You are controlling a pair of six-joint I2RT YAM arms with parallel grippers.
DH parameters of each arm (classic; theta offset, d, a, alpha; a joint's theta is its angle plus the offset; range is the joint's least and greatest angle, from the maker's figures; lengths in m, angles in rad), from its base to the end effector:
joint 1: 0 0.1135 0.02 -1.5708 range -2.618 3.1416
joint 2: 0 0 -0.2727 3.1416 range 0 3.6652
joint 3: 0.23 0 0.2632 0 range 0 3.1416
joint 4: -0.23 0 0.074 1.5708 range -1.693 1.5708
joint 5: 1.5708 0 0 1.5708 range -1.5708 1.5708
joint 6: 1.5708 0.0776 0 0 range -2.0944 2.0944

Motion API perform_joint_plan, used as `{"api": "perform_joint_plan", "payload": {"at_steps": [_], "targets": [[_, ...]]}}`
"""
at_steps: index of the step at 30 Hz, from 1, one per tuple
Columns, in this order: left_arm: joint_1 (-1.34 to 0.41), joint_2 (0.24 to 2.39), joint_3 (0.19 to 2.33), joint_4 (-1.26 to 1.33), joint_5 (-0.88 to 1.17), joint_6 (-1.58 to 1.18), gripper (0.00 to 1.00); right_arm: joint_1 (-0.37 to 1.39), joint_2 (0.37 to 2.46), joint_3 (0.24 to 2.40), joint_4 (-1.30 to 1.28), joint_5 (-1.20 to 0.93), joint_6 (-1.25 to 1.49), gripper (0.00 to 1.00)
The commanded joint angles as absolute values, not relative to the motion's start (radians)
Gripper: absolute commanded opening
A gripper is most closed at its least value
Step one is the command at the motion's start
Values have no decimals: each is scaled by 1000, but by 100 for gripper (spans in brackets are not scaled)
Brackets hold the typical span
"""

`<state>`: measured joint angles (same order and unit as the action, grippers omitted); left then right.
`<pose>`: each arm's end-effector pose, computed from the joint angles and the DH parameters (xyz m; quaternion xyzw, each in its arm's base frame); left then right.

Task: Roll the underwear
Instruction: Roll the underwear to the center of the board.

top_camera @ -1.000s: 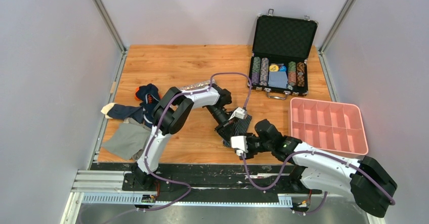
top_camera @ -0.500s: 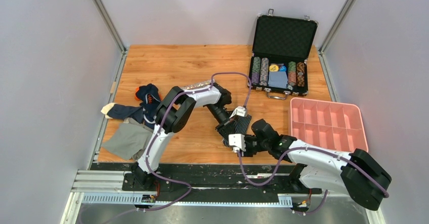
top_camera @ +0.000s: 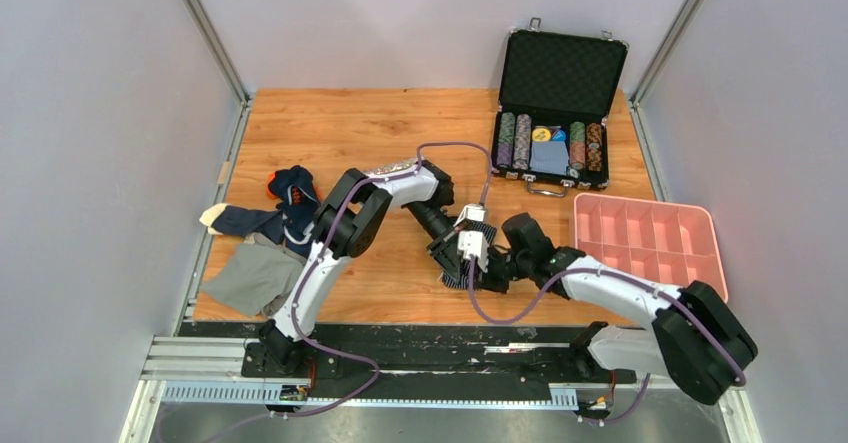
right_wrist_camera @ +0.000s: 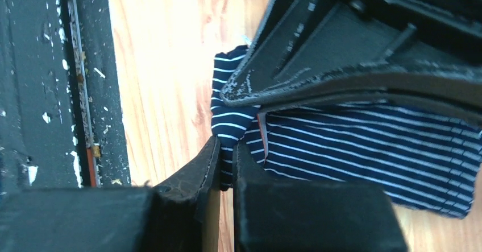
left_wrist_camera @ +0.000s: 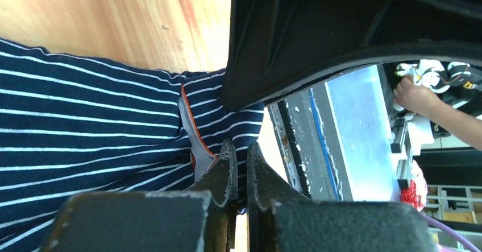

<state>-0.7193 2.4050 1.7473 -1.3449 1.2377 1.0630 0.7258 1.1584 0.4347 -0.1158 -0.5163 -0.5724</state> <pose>0.2676 -0.3318 0.0973 -0.5407 -0.5967 0.5881 0.0750 0.1518 0.1859 0.1333 -0.6185 0.6641 0.2642 0.3264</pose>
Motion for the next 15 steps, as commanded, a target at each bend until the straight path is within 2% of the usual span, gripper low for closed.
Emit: {"api": "perform_joint_plan", "payload": {"at_steps": [1,5,10,15], "targets": [[-686,2479,1838,-1496,1274,1149,5,599,1259,513,-308,-680,-479,0],[-681,2549,1921,-1630,1304,1207,5,486,1345,546,-387,-780,-561,0],[-656,2596,1984,-1663,1348,1173,7,368,1440,570,-457,-832,-649,0],[-648,2594,1989,-1655,1353,1155,15,274,1610,677,-508,-880,-647,0]]}}
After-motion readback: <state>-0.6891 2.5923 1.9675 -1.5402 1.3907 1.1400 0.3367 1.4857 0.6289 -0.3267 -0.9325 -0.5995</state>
